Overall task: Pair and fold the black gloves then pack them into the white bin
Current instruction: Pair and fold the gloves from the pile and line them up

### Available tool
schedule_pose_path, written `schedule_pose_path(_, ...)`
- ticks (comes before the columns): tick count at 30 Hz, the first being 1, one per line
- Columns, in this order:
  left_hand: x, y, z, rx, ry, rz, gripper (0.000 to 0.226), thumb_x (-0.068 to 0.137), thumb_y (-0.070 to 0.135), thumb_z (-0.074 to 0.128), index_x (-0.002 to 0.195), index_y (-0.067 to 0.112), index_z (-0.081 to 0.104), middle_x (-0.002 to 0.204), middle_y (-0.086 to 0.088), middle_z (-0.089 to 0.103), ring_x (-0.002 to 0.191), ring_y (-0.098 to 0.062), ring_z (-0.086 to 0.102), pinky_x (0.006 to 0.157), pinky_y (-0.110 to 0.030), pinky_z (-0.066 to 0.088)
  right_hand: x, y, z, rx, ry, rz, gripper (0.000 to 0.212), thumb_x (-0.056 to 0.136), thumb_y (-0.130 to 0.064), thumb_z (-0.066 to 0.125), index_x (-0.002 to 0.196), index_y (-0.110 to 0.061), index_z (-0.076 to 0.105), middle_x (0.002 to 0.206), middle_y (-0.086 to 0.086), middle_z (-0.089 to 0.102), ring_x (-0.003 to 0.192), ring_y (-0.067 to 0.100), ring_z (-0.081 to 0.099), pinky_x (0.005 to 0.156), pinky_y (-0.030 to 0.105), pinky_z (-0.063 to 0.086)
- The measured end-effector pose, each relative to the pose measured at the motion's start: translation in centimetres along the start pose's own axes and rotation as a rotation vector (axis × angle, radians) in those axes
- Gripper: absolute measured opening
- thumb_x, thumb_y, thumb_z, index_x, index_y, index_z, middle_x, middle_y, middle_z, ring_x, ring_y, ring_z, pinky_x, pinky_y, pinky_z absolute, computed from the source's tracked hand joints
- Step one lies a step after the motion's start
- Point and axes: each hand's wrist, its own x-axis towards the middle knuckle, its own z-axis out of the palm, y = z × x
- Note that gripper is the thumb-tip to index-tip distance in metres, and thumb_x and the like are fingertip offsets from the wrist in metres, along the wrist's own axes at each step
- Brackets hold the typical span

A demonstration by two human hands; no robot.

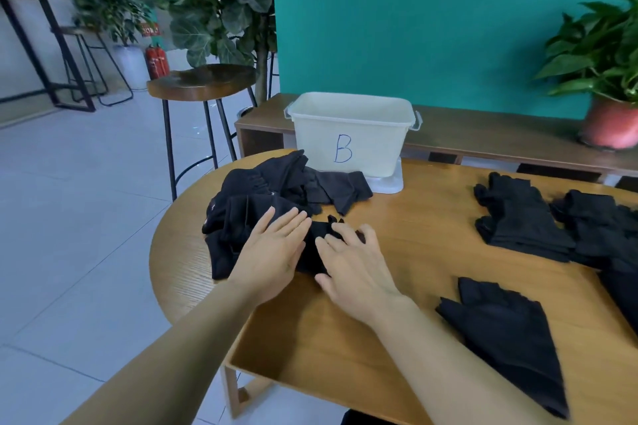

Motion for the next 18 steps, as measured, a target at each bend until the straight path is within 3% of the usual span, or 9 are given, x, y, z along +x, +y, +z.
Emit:
schedule_pose_path(4,0.0,-0.5,1.3,0.005,-0.016,0.031,0.056,0.099,0.035,0.020,0.138,0.018,0.057,0.144,0.003,0.053,0.142,-0.014,0.038,0.119,-0.038,0.003,1.4,-0.5,2.2,-0.037,0.002,0.056,0.021,0.091,-0.036,0.059,0.095,-0.016,0.064,0.093,0.001,0.072,0.124,0.026,0.048,0.103,0.046,0.020)
schedule_pose_path(7,-0.3,-0.4,1.5,-0.015,-0.005,0.050,0.055,0.099,0.035,0.022,0.134,0.018,0.061,0.143,0.002,0.054,0.143,-0.014,0.036,0.119,-0.041,0.002,1.8,-0.2,3.3,-0.044,0.040,0.083,0.019,0.074,-0.025,0.077,0.063,-0.022,0.061,0.057,-0.006,0.063,0.094,0.023,0.062,0.092,0.042,0.024)
schedule_pose_path(9,-0.4,-0.1,0.7,-0.071,-0.005,0.065,0.063,0.094,0.039,0.017,0.140,0.018,0.056,0.150,0.001,0.046,0.147,-0.012,0.027,0.120,-0.042,-0.004,1.5,0.3,3.2,0.029,0.072,0.113,0.015,0.080,-0.021,0.071,0.067,-0.024,0.063,0.062,-0.006,0.066,0.100,0.022,0.060,0.092,0.039,0.022)
schedule_pose_path(11,-0.4,0.2,-0.3,-0.125,-0.024,0.073,0.072,0.086,0.044,0.017,0.146,0.019,0.048,0.157,0.003,0.034,0.150,-0.008,0.016,0.121,-0.043,-0.009,1.1,1.2,2.4,0.095,0.079,0.158,0.020,0.097,-0.024,0.050,0.092,-0.027,0.068,0.089,-0.006,0.072,0.122,0.017,0.047,0.097,0.037,0.015)
schedule_pose_path(13,-0.2,0.7,-1.2,-0.148,0.000,0.084,0.071,0.082,0.046,0.031,0.146,0.021,0.047,0.158,0.004,0.032,0.149,-0.006,0.015,0.121,-0.044,-0.009,0.7,2.5,1.3,0.235,0.124,0.194,0.029,0.101,-0.028,0.041,0.108,-0.032,0.068,0.106,-0.011,0.069,0.128,0.009,0.037,0.099,0.036,0.012)
schedule_pose_path(15,0.1,1.2,-1.9,-0.156,0.046,0.078,0.063,0.082,0.040,0.052,0.142,0.023,0.051,0.156,0.004,0.037,0.148,-0.005,0.020,0.122,-0.042,-0.004,0.2,3.3,-0.4,0.477,0.143,0.224,0.029,0.099,-0.025,0.046,0.099,-0.041,0.070,0.100,-0.017,0.067,0.115,0.002,0.041,0.095,0.034,0.015)
schedule_pose_path(17,0.6,2.2,-3.0,-0.195,0.106,0.061,0.049,0.085,0.033,0.063,0.133,0.025,0.058,0.149,0.007,0.048,0.144,-0.005,0.030,0.122,-0.039,0.002,-0.4,4.5,-2.0,0.711,0.108,0.262,0.038,0.094,-0.020,0.053,0.075,-0.049,0.067,0.079,-0.018,0.064,0.094,0.004,0.051,0.093,0.035,0.021)
schedule_pose_path(18,0.9,2.8,-3.7,-0.235,0.145,0.050,0.041,0.086,0.030,0.066,0.127,0.027,0.061,0.141,0.010,0.055,0.139,-0.005,0.038,0.122,-0.038,0.004,-0.7,5.2,-2.7,0.802,0.082,0.291,0.037,0.093,-0.020,0.054,0.073,-0.048,0.067,0.073,-0.017,0.065,0.088,0.007,0.056,0.096,0.037,0.027)
